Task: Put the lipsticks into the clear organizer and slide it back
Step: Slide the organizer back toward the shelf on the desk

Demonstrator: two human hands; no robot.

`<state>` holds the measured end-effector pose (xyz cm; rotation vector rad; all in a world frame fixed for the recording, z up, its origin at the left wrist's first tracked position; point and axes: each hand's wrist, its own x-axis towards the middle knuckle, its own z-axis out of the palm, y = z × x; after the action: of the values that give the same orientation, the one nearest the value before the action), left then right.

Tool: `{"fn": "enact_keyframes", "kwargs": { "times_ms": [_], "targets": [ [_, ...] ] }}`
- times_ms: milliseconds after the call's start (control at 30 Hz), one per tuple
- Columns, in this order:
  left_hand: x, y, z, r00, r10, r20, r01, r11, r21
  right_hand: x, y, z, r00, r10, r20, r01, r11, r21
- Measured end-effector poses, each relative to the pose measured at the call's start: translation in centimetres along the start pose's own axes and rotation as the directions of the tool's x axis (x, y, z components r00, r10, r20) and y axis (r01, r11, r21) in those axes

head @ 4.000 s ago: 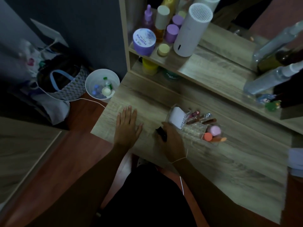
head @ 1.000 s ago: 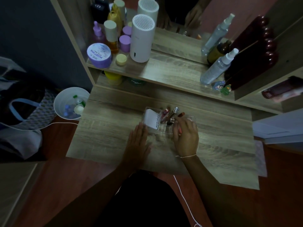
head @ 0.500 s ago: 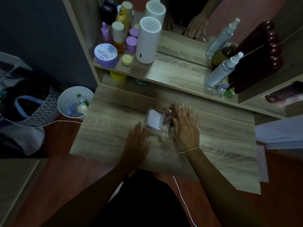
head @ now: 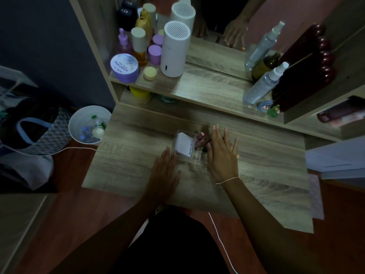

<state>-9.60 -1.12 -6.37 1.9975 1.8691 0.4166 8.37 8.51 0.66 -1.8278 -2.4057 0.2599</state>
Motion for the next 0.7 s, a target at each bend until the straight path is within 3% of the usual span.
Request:
{"fn": "enact_keyframes", "kwargs": {
  "times_ms": [233, 367, 567, 700],
  "targets": [
    [-0.2, -0.6, 0.7, 1.000, -0.006, 0.026, 0.006, 1.000, -0.008, -0.3, 0.1, -0.3, 0.998, -0.049, 0.032, 0.047, 0.996, 0.075],
    [-0.1, -0.4, 0.6, 1.000, 0.011, 0.017, -0.011, 0.999, -0.045, -0.9, 0.5, -0.9, 0.999, -0.032, -0.038, 0.038, 0.986, 0.160],
    [0.1, -0.9, 0.3, 0.997, -0.058, 0.042, 0.061, 0.995, -0.074, -5.0, 3.8, 0.2, 0.932, 0.310, -0.186, -0.182, 0.847, 0.500],
    [0.6, -1.7, 0.4, 0.994, -0.053, 0.093, 0.057, 0.998, -0.035, -7.9, 5.9, 2.4, 0.936, 0.348, -0.054, -0.287, 0.841, 0.458]
  ]
}}
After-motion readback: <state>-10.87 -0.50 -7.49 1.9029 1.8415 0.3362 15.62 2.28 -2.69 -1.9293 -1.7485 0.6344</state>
